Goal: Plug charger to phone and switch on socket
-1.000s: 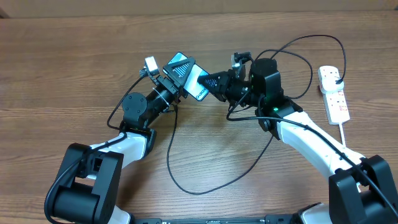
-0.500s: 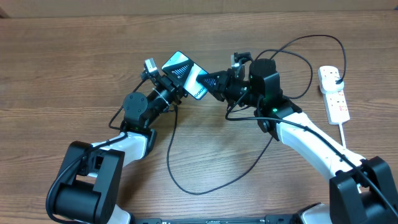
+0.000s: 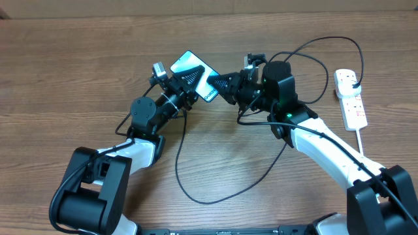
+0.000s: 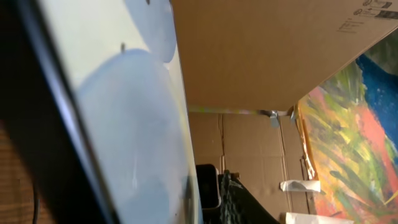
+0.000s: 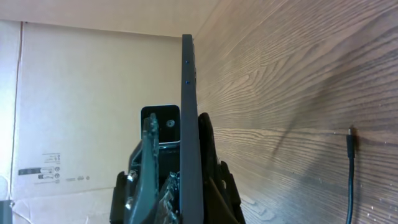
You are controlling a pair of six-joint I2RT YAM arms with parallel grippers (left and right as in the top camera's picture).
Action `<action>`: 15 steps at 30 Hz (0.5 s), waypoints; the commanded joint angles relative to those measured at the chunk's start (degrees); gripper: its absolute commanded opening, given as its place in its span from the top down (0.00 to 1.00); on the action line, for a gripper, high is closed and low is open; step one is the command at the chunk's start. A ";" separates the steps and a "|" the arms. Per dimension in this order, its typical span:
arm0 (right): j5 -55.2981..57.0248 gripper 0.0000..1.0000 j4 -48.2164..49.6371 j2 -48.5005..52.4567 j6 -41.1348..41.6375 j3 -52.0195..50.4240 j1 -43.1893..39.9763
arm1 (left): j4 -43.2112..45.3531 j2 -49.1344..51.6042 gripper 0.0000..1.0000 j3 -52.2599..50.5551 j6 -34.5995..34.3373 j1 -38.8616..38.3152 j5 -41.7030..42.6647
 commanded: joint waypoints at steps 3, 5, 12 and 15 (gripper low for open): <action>5.70 0.96 -0.83 -0.17 0.22 0.37 -3.04 | 2.23 -0.94 0.79 0.96 0.33 0.07 0.81; 5.77 0.96 -0.81 -0.17 0.22 0.37 -3.30 | 2.21 -0.94 0.81 0.96 0.13 0.07 0.85; 5.09 0.88 -0.81 -0.17 0.22 0.37 -3.80 | 2.21 -0.94 0.89 0.96 -0.07 0.07 0.79; 4.07 0.53 -0.72 -0.22 -0.42 0.37 -4.79 | 2.19 -0.94 0.91 0.96 -1.29 0.07 0.81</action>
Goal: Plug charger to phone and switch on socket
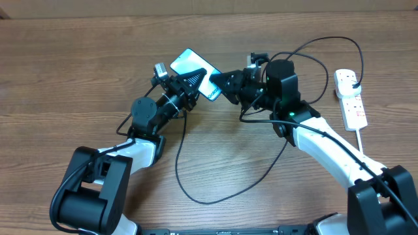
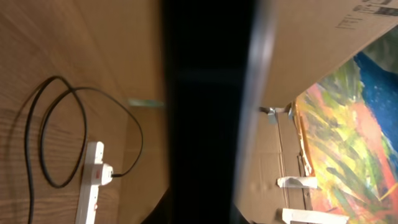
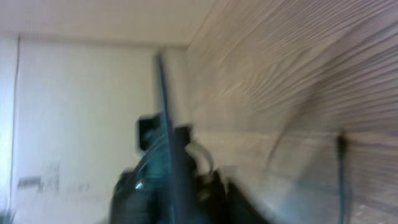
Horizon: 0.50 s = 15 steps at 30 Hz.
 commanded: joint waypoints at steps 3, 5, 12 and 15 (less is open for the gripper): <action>-6.29 0.16 2.16 -0.74 -9.84 0.22 -9.99 | 1.44 -1.20 0.94 0.96 -3.96 0.87 1.73; -13.20 0.05 2.25 -1.55 -13.49 0.22 -15.13 | 1.18 -1.20 0.96 0.96 -4.04 1.99 3.76; -23.10 0.00 -12.55 -7.06 -31.95 0.22 -26.67 | -12.41 -1.20 0.96 0.96 -6.54 4.11 15.52; -18.40 0.00 -24.76 -8.66 -41.70 0.22 -26.75 | -18.03 -1.20 0.96 0.96 -6.51 3.82 20.61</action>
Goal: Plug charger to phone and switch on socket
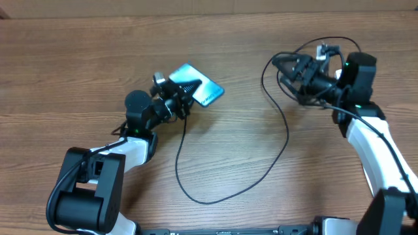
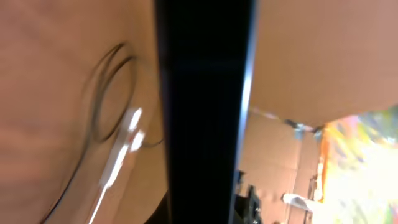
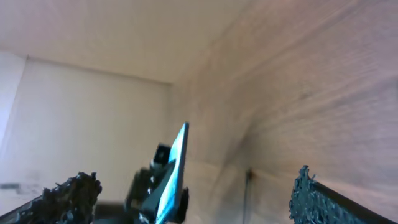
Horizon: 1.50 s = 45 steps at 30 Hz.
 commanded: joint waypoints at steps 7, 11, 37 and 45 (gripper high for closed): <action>11.52 0.00 -21.73 -2.69 -23.39 0.15 2.95 | -6.16 -1.11 0.95 0.83 -4.98 -1.92 14.40; 12.66 0.00 -24.24 -2.69 -23.37 0.15 3.23 | -5.03 -1.11 0.96 0.87 -12.63 -3.72 15.45; 20.35 0.00 -38.80 -2.69 -26.38 0.15 3.23 | -4.04 -1.11 0.96 2.86 -14.69 0.66 29.59; 20.33 0.00 -39.50 -2.69 -26.36 0.15 3.23 | -8.57 -1.11 0.95 4.17 -14.69 4.90 26.73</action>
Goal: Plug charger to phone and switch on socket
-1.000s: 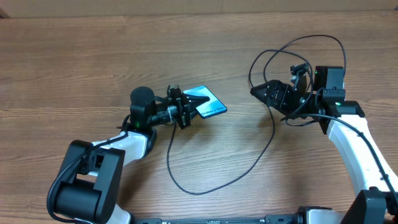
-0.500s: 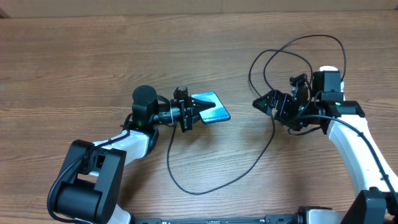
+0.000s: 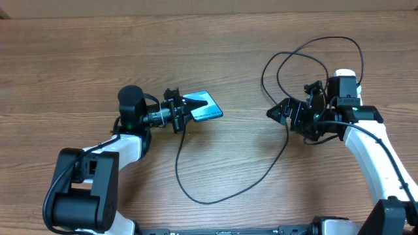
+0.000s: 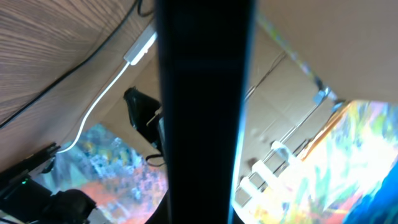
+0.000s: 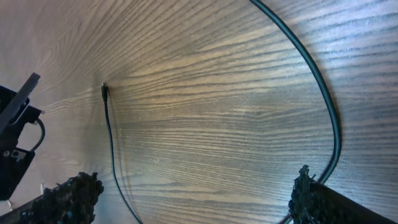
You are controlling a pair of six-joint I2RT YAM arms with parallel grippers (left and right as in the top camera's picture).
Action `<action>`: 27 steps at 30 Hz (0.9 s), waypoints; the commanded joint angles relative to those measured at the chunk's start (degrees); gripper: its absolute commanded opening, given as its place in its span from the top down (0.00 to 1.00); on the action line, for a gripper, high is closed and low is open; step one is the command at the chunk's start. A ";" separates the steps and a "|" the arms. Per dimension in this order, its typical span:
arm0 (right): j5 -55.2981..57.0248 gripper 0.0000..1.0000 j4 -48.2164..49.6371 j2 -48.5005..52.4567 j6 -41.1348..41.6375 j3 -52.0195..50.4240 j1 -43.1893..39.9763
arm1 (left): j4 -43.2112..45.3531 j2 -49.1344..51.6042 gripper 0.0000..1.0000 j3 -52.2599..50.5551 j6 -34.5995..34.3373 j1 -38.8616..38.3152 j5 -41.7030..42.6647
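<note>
The phone (image 3: 204, 108), its screen lit blue, is held off the table by my left gripper (image 3: 177, 112), which is shut on its left end. In the left wrist view the phone (image 4: 205, 106) is a dark band down the middle. The black charger cable (image 3: 196, 194) lies in a big loop on the table. Its plug end (image 5: 104, 91) rests free below the phone. My right gripper (image 5: 193, 186) is open and empty over bare wood right of centre, beside the cable (image 5: 323, 106). The white socket strip (image 4: 142, 46) is mostly hidden under my right arm in the overhead view.
More loops of the black cable (image 3: 307, 55) lie at the far right. A white lead (image 4: 93, 118) runs from the strip. The wooden table (image 3: 78, 59) spreads to the left and the front.
My right gripper, still open, has come from over the cable loops at the far right down toward the table's middle right. My left gripper has turned and lowered the phone slightly.
At first both grippers held the phone raised between them at the table's middle, and the same half a second later. Then my right gripper had let go and stood open at the far right. Now it is lower, and only my left gripper holds the phone.
</note>
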 commanded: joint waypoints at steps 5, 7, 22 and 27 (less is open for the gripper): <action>0.37 0.00 -1.22 -0.96 -0.50 0.17 0.26 | -6.25 -1.11 0.95 6.71 -0.50 0.59 -0.59; 0.37 0.00 -1.22 -0.96 -0.50 0.17 0.26 | -6.25 -1.11 0.96 9.18 -0.50 0.59 -0.57; 0.37 0.00 -1.22 -0.96 -0.50 0.17 0.26 | -12.15 -1.11 0.95 12.87 -0.50 0.59 0.04; 0.33 0.00 -1.20 -0.96 -0.50 0.17 0.28 | -11.91 -1.11 0.95 12.92 -0.48 0.59 0.04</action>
